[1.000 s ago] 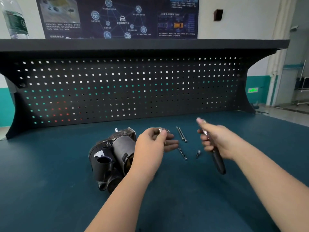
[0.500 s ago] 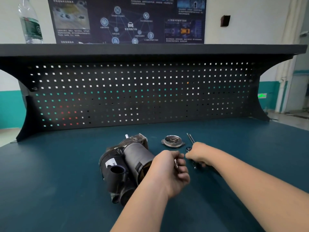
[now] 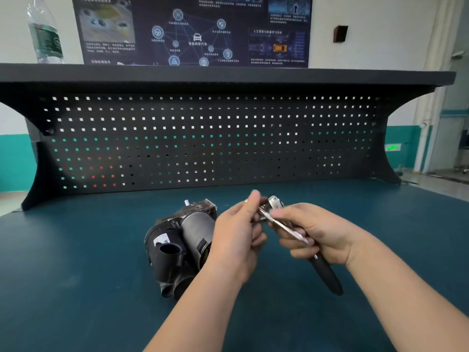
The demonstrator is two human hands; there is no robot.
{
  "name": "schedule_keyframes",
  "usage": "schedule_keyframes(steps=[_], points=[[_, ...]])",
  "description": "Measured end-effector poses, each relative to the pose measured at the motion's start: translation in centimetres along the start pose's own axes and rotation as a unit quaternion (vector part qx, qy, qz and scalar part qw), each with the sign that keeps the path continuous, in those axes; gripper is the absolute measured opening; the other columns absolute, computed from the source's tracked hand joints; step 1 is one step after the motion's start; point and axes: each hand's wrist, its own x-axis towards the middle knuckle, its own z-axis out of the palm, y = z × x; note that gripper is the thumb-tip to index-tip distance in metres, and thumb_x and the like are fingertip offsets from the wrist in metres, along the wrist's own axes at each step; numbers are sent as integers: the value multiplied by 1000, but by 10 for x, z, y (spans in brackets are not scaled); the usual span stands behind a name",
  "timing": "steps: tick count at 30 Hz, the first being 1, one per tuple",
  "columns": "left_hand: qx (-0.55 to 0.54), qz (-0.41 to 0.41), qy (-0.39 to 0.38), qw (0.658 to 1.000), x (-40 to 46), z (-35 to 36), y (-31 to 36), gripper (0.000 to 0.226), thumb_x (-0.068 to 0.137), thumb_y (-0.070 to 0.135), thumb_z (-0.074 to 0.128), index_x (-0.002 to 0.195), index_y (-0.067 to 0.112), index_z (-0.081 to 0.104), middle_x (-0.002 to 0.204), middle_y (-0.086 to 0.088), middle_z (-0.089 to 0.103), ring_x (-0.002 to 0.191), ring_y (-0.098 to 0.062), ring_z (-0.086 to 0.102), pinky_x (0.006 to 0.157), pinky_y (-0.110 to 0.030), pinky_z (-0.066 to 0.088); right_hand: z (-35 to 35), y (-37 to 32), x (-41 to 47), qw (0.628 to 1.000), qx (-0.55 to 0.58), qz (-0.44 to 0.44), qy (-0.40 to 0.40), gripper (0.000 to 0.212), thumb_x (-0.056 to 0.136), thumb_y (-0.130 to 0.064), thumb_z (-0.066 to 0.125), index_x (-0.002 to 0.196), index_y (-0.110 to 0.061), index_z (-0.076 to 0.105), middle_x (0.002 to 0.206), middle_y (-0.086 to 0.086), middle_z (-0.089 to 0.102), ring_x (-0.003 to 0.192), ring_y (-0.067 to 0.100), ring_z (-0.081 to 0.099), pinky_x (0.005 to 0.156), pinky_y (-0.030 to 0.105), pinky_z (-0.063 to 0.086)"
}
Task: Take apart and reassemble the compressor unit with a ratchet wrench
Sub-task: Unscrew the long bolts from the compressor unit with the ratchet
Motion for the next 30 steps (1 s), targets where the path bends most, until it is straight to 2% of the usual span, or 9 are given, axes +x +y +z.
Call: schedule_keyframes(steps=[3, 5, 9, 13, 19, 24, 27, 30], points=[[43, 142, 107, 983, 5, -5, 10, 30, 97, 24, 47, 71, 10, 48, 43, 7, 41, 30, -4, 25, 32, -14, 22, 5, 5, 7, 994, 94, -9, 50, 53, 82, -65, 45, 65, -17, 59, 51, -3, 24, 37, 6, 21, 32, 15, 19], [85, 189, 152, 966, 7, -11, 15, 30, 99, 26, 40, 73, 12, 42, 47, 6, 48, 31, -5, 29, 33, -16, 26, 5, 7, 9, 985, 164, -10, 51, 57, 89, -64, 35, 74, -12, 51, 51, -3, 26, 37, 7, 22, 32, 16, 20], [53, 154, 175, 971, 6, -15, 14, 29, 100, 22, 35, 73, 12, 38, 55, -1, 43, 30, -7, 26, 33, -15, 24, 8, 7, 6, 959, 278, -37, -31, 40, 90, -46, 42, 74, -10, 51, 49, -4, 28, 36, 8, 26, 32, 18, 21], [-17, 111, 159, 981, 8, -12, 9, 29, 100, 18, 35, 73, 11, 39, 43, 4, 42, 29, -7, 23, 33, -13, 21, 12, 4, 1, 953, 286, -54, -83, 35, 88, -41, 43, 76, -9, 54, 50, -3, 30, 38, 8, 29, 34, 19, 21], [-82, 65, 153, 983, 8, -13, 9, 25, 101, 21, 36, 78, 12, 41, 52, 2, 39, 30, -6, 21, 32, -13, 20, 10, 4, 1, 953, 289, -60, -67, 33, 88, -39, 45, 76, -9, 52, 49, -4, 28, 36, 7, 28, 33, 18, 21], [-85, 69, 146, 983, 7, -12, 10, 27, 100, 20, 40, 74, 12, 41, 47, 3, 40, 30, -6, 22, 33, -13, 20, 8, 5, 3, 954, 287, -53, -65, 33, 88, -39, 46, 75, -9, 52, 48, -4, 29, 35, 7, 29, 32, 17, 22], [-116, 89, 106, 984, 6, -12, 13, 27, 96, 19, 51, 72, 12, 43, 48, 4, 43, 32, -5, 26, 33, -15, 23, 7, 6, 3, 955, 285, -45, -68, 34, 88, -39, 46, 74, -9, 53, 49, -4, 29, 35, 7, 28, 32, 18, 23], [-166, 90, 56, 980, 4, -10, 14, 20, 92, 20, 55, 77, 8, 54, 52, 4, 45, 35, -3, 30, 35, -14, 28, 7, 7, 3, 957, 278, -40, -69, 34, 87, -39, 46, 73, -9, 52, 48, -4, 28, 35, 7, 28, 31, 18, 22]])
